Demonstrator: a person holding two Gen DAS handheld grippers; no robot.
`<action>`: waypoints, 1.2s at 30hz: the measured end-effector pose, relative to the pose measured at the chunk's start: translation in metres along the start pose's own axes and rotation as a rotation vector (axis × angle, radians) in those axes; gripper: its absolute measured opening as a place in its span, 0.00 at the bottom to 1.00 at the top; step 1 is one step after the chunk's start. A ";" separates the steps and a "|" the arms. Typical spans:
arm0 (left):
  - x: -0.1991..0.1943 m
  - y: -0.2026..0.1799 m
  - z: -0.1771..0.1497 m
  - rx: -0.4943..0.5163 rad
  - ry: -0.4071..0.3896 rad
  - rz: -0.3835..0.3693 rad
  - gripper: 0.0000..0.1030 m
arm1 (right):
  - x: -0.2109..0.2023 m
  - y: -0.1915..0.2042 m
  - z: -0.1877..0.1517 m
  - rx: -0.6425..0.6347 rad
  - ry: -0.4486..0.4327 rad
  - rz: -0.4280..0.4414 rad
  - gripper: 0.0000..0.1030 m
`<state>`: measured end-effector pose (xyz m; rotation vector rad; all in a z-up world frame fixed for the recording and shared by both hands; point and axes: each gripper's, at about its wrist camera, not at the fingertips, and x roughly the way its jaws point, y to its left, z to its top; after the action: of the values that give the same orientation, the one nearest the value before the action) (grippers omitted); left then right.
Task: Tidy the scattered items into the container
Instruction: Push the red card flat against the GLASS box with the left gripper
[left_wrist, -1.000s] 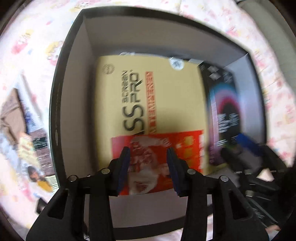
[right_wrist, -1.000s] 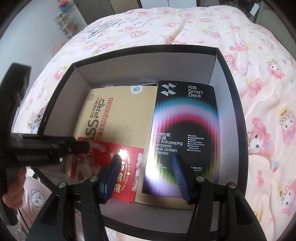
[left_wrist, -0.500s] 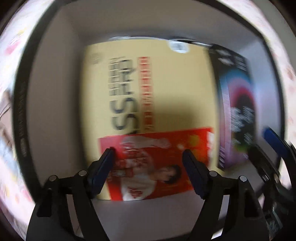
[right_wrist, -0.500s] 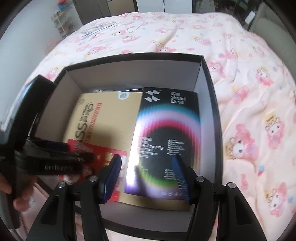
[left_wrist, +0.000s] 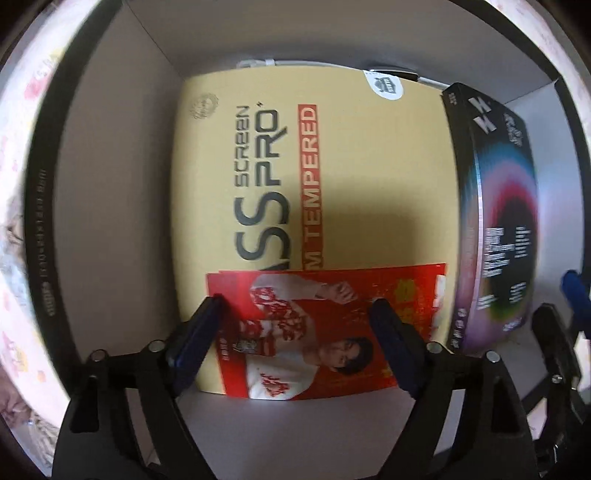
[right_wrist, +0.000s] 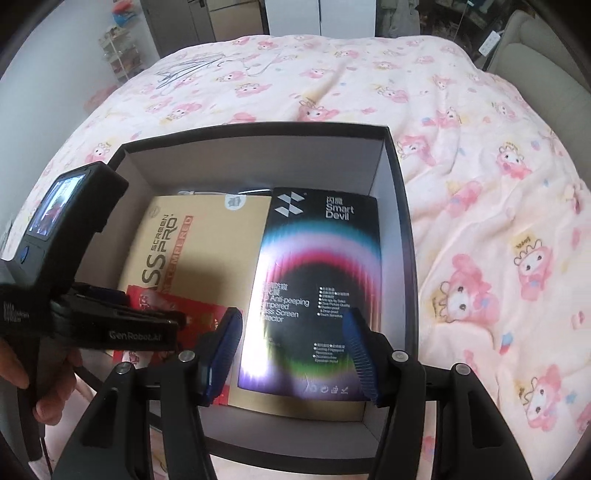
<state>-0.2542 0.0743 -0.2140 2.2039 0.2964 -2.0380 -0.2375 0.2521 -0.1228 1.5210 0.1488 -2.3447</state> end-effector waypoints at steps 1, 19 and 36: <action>0.000 0.001 0.001 0.001 0.005 -0.031 0.90 | 0.001 -0.002 0.000 0.010 0.008 0.018 0.52; -0.005 0.028 0.024 -0.052 -0.058 0.080 0.74 | 0.014 0.015 -0.002 -0.070 0.027 -0.097 0.53; -0.019 0.074 0.048 0.022 -0.105 -0.270 0.64 | 0.022 0.015 0.002 -0.091 0.058 -0.030 0.56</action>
<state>-0.2852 -0.0096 -0.2025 2.1606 0.5910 -2.2922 -0.2418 0.2323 -0.1405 1.5533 0.2907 -2.2843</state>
